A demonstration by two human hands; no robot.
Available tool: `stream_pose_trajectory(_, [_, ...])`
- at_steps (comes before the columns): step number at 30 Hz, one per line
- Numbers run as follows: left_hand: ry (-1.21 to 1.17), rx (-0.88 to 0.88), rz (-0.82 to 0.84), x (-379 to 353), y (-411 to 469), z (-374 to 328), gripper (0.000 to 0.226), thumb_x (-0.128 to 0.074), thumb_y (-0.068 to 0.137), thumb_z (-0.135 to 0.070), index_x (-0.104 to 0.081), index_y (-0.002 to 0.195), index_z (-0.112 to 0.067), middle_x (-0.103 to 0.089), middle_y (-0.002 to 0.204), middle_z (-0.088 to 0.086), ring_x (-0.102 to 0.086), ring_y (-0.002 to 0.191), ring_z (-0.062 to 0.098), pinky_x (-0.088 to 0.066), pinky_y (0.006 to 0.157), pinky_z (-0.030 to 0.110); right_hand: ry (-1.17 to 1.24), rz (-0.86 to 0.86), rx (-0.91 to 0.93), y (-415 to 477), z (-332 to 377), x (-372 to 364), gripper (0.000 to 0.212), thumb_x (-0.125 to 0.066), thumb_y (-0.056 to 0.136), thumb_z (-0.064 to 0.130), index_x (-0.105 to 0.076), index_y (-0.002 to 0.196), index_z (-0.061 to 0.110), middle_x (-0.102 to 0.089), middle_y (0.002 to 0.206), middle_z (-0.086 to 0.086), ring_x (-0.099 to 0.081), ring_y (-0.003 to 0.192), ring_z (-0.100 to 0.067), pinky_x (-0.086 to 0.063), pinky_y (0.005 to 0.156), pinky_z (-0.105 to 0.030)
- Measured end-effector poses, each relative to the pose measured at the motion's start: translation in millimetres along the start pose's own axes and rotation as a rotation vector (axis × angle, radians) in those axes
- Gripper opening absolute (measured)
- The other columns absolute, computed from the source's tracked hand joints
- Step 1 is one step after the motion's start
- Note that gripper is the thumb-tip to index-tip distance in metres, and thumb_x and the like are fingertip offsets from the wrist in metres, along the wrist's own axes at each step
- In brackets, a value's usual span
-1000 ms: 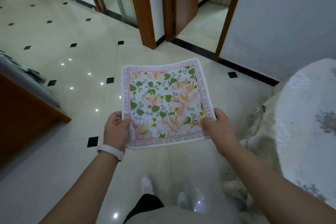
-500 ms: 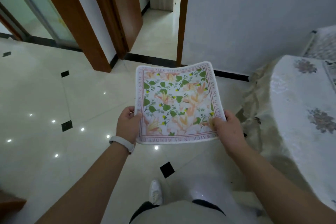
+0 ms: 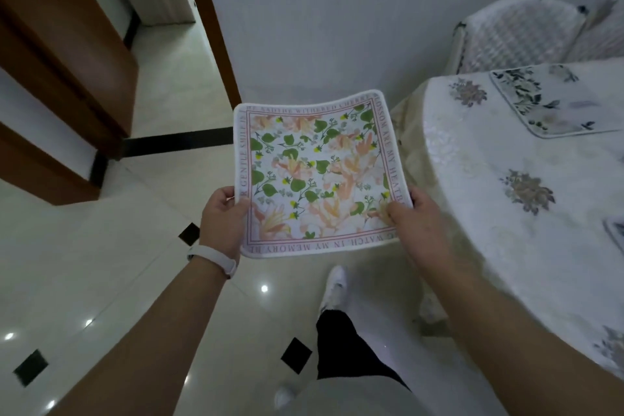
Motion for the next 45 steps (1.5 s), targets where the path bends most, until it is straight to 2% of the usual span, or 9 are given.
stream_pose_trajectory(4, [0.068, 0.008, -0.019, -49, 65, -18, 0.015, -0.054, 0.092, -0.001, -0.058, 0.088, -0.015, -0.07, 0.08, 0.006, -0.068, 0.063, 0.019, -0.058, 0.063, 0.038, 0.008, 0.014, -0.027, 88, 4, -7, 0.023, -0.057, 0.09, 0.014, -0.064, 0.11, 0.022, -0.074, 0.101, 0.002, -0.073, 0.08, -0.016, -0.061, 0.069, -0.034])
stream_pose_trajectory(7, [0.129, 0.016, -0.029, -86, 118, -36, 0.016, -0.053, 0.091, -0.001, -0.059, 0.088, -0.016, -0.069, 0.082, 0.01, -0.067, 0.066, 0.024, -0.057, 0.07, 0.043, 0.036, 0.042, -0.053, 146, 16, -10, 0.019, -0.054, 0.093, 0.013, -0.063, 0.109, 0.019, -0.072, 0.098, 0.004, -0.072, 0.078, -0.012, -0.053, 0.055, -0.019])
stream_pose_trajectory(12, [0.2, 0.024, 0.067, -168, 186, -65, 0.014, -0.053, 0.092, -0.004, -0.059, 0.092, -0.017, -0.067, 0.089, 0.018, -0.066, 0.071, 0.029, -0.056, 0.072, 0.046, 0.055, 0.023, -0.069, 218, 46, 14, 0.02, -0.053, 0.094, 0.011, -0.061, 0.104, 0.027, -0.069, 0.088, 0.013, -0.069, 0.063, 0.001, -0.049, 0.047, -0.012])
stream_pose_trajectory(19, [0.197, 0.035, 0.195, -272, 243, -99, 0.018, -0.052, 0.093, -0.002, -0.06, 0.089, -0.017, -0.069, 0.082, 0.015, -0.066, 0.076, 0.031, -0.056, 0.071, 0.042, 0.08, -0.16, -0.127, 290, 72, 61, 0.013, -0.055, 0.088, 0.007, -0.06, 0.091, 0.018, -0.069, 0.094, -0.002, -0.071, 0.079, -0.022, -0.06, 0.067, -0.041])
stream_pose_trajectory(27, [0.225, 0.025, 0.368, -376, 348, -132, 0.017, -0.053, 0.092, 0.001, -0.058, 0.087, -0.015, -0.068, 0.078, 0.011, -0.065, 0.063, 0.021, -0.054, 0.054, 0.03, 0.122, -0.321, -0.192, 380, 90, 69, 0.017, -0.056, 0.085, 0.007, -0.062, 0.094, 0.019, -0.071, 0.095, 0.001, -0.07, 0.083, -0.022, -0.06, 0.07, -0.041])
stream_pose_trajectory(30, [0.256, -0.016, 0.476, -428, 397, -146, 0.019, -0.052, 0.092, 0.002, -0.06, 0.088, -0.015, -0.071, 0.064, 0.002, -0.067, 0.058, 0.014, -0.054, 0.061, 0.033, 0.129, -0.416, -0.189, 423, 110, 72, 0.02, -0.056, 0.086, 0.005, -0.063, 0.096, 0.02, -0.071, 0.096, 0.001, -0.071, 0.082, -0.021, -0.06, 0.073, -0.043])
stream_pose_trajectory(33, [0.299, -0.09, 0.635, -485, 441, -177, 0.018, -0.052, 0.093, -0.001, -0.06, 0.088, -0.016, -0.071, 0.071, 0.008, -0.067, 0.064, 0.022, -0.055, 0.066, 0.037, 0.136, -0.535, -0.211, 462, 132, 71, 0.018, -0.054, 0.086, 0.005, -0.062, 0.09, 0.021, -0.07, 0.091, -0.001, -0.069, 0.081, -0.023, -0.06, 0.072, -0.044])
stream_pose_trajectory(40, [0.306, -0.171, 0.821, -586, 520, -244, 0.019, -0.053, 0.094, -0.002, -0.059, 0.086, -0.019, -0.072, 0.071, -0.003, -0.068, 0.061, 0.011, -0.054, 0.061, 0.031, 0.182, -0.736, -0.211, 529, 177, 73, 0.016, -0.06, 0.084, 0.011, -0.063, 0.09, 0.025, -0.07, 0.092, -0.004, -0.069, 0.082, -0.027, -0.059, 0.074, -0.05])
stream_pose_trajectory(45, [0.298, -0.128, 0.913, -644, 548, -261, 0.019, -0.053, 0.092, -0.001, -0.06, 0.087, -0.018, -0.074, 0.079, 0.001, -0.07, 0.075, 0.025, -0.058, 0.073, 0.044, 0.239, -0.828, -0.194, 560, 198, 90, 0.017, -0.059, 0.081, 0.01, -0.064, 0.091, 0.023, -0.071, 0.093, -0.006, -0.07, 0.083, -0.029, -0.059, 0.075, -0.056])
Point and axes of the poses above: each hand's wrist, its own y-axis towards the middle knuckle, its own x-axis out of the back of the hand, z = x × y, the point moved 8 cm from there along y, towards the middle knuckle
